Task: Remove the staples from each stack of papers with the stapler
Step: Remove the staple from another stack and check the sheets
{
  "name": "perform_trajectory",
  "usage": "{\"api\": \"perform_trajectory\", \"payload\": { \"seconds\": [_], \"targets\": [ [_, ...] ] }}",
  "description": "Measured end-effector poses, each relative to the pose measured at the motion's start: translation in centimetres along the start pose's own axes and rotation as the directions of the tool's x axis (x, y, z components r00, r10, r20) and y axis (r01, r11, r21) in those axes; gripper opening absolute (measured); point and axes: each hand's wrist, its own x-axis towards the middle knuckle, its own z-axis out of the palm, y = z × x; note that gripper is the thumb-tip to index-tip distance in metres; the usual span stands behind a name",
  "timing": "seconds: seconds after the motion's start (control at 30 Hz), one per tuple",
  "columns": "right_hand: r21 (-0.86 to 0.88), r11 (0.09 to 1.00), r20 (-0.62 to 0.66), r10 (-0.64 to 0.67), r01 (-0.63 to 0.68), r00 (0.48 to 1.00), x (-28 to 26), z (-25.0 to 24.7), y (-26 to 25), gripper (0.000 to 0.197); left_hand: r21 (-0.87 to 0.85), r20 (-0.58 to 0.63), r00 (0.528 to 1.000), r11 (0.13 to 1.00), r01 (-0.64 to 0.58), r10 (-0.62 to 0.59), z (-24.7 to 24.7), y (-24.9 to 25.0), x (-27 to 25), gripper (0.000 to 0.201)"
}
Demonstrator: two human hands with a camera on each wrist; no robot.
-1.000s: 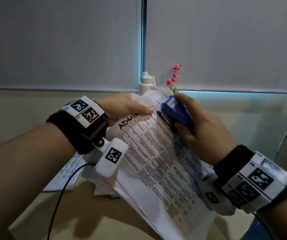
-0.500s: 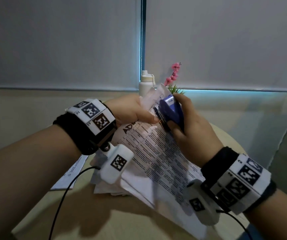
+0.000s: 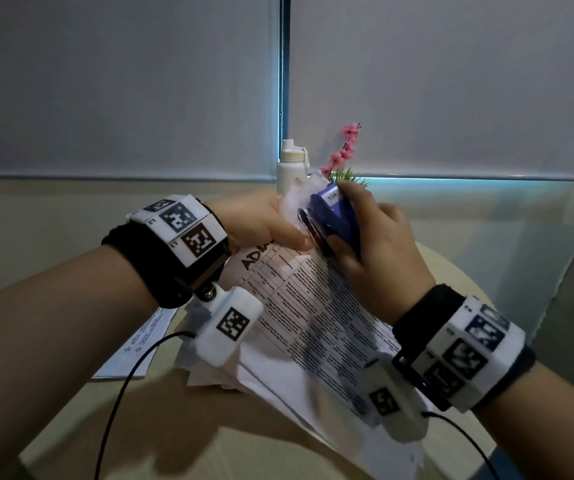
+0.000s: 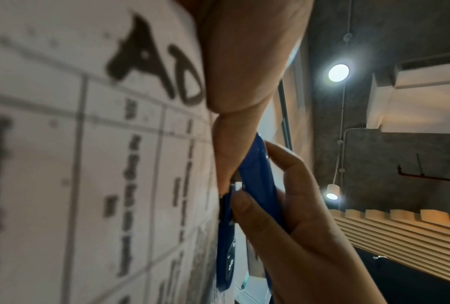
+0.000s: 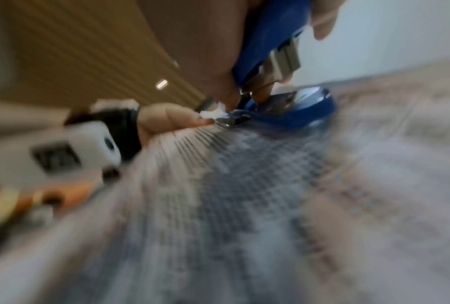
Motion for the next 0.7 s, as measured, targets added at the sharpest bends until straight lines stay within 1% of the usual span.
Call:
{"api": "perform_trajectory", "payload": {
  "seconds": [0.03,0.07,0.1,0.13,0.17,0.2,0.23,0.3,0.33,0.37,0.4,0.43,0.5,0.53,0.63,0.7],
  "targets": [
    [-0.079,0.996,-0.016,-0.048,0.046,0.999,-0.1,0.0,0.0,0.056,0.003,-0.005,1.0,1.0,0.003,-0.003,0.0,-0.1,-0.1,0.023],
    [-0.137,0.988,-0.031,-0.082,0.077,0.996,0.0,0.0,0.0,0.055,0.009,-0.009,1.0,1.0,0.004,-0.004,0.1,-0.1,-0.1,0.025],
    [-0.119,0.991,-0.009,-0.062,0.06,0.998,0.1,-0.1,0.1,0.054,0.011,-0.015,1.0,1.0,0.002,-0.002,0.1,-0.2,-0.1,0.021],
    [-0.057,0.998,0.004,-0.035,0.035,0.999,0.2,0.0,0.2,0.054,0.014,-0.026,1.0,1.0,-0.001,0.002,0.1,-0.2,-0.1,0.015],
    [0.026,1.0,0.043,-0.003,0.002,0.999,0.4,0.1,0.3,0.055,0.016,-0.034,0.999,1.0,0.003,-0.002,0.2,-0.1,0.0,0.011],
    [0.07,0.997,0.073,0.022,-0.027,0.997,0.5,0.1,0.4,0.056,0.015,-0.041,0.999,1.0,0.008,-0.007,0.2,-0.1,0.0,0.01],
    [0.037,0.999,0.067,-0.001,-0.001,0.998,0.6,0.1,0.2,0.057,0.022,-0.039,0.999,1.0,0.01,-0.009,0.4,-0.1,-0.1,0.01],
    [-0.129,0.986,0.03,-0.102,0.105,0.994,0.6,0.1,0.0,0.057,0.04,-0.026,1.0,0.999,-0.006,0.007,0.7,-0.3,-0.2,0.025],
    [-0.175,0.976,0.016,-0.132,0.132,0.991,0.6,0.0,-0.2,0.057,0.044,-0.012,1.0,0.999,-0.021,0.022,0.8,-0.3,-0.2,0.034],
    [-0.159,0.979,0.005,-0.125,0.124,0.992,0.7,0.0,-0.3,0.057,0.047,-0.002,1.0,0.999,-0.026,0.027,0.8,-0.5,-0.2,0.04],
    [-0.089,0.993,0.01,-0.079,0.08,0.997,1.0,0.1,-0.3,0.058,0.043,0.004,1.0,0.999,-0.027,0.027,0.7,-0.6,0.0,0.042],
    [0.016,1.0,0.036,-0.007,0.007,0.999,1.2,0.1,-0.3,0.058,0.037,0.009,1.0,0.999,-0.017,0.017,0.7,-0.7,0.0,0.04],
    [0.213,0.967,0.102,0.118,-0.137,0.988,1.6,-0.2,-0.2,0.054,0.038,-0.009,1.0,0.999,0.0,0.0,0.5,-0.6,-0.1,0.03],
    [0.262,0.95,0.098,0.15,-0.171,0.984,1.6,-0.4,0.1,0.053,0.048,-0.019,1.0,0.999,0.009,-0.008,0.3,-0.8,0.1,0.027],
    [0.304,0.922,0.091,0.224,-0.241,0.97,1.2,-1.6,1.1,0.05,0.07,-0.069,0.997,0.996,0.049,-0.044,-0.8,-1.7,0.3,0.019],
    [0.363,0.882,0.108,0.279,-0.3,0.954,0.1,-3.0,2.3,0.052,0.077,-0.113,0.993,0.996,0.041,-0.033,-1.2,-2.5,0.0,0.014]
  ]
}}
